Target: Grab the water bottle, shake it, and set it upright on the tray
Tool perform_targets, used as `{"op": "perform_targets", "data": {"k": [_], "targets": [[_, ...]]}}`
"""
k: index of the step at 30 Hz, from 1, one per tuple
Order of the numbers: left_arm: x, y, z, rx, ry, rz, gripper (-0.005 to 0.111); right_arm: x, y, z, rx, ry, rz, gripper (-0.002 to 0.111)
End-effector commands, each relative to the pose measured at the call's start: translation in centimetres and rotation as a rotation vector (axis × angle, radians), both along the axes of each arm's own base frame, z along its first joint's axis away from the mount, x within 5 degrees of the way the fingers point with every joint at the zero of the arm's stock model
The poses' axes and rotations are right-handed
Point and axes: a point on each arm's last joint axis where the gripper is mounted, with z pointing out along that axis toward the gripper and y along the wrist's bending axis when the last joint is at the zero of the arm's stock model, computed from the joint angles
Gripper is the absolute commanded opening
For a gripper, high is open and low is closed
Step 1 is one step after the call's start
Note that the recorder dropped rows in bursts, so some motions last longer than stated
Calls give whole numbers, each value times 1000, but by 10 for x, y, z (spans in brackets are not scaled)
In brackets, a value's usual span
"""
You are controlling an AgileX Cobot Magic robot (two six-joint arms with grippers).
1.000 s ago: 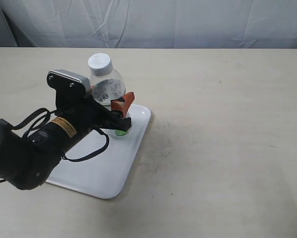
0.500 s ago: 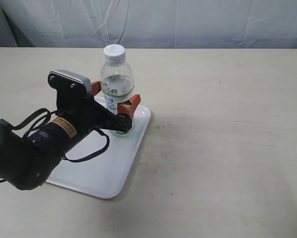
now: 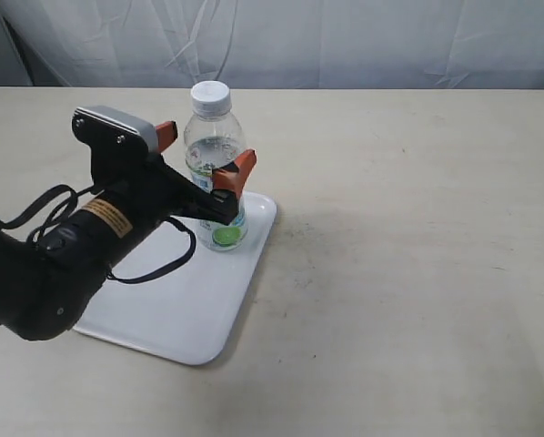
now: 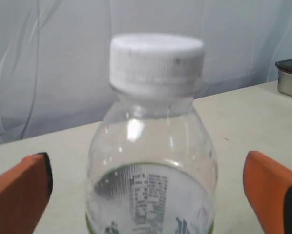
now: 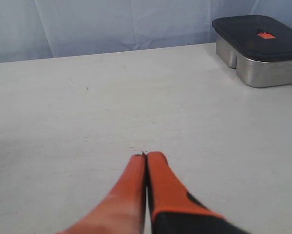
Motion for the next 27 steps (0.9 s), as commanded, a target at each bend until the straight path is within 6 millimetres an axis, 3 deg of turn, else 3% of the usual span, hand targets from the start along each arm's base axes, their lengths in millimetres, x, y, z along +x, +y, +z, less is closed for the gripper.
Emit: {"op": "perform_targets", "data": {"k": [1,11,14,18,23,26,27], "targets": [[-2,3,23,29,-52,19,104,0,-1,1,-5,-20,-6,3],[-20,18,88,35,-168,37,104,0,-1,1,-5,-20,-6,3],[-30,24,103,37,-130,34,97,0,-1,1,-5,-20,-6,3],[-42,31,114,133,-83,8,67,0,-1,1,-5,-20,-6,3],[-63,42,129,166,-15,-31,20,0,-1,1,-5,-20,-6,3],[-77,50,140,168,-1,-48,0,0,-1,1,-5,-20,-6,3],[-80,53,143,168,-3,-51,0,0,-1,1,-5,-20,-6,3]]}}
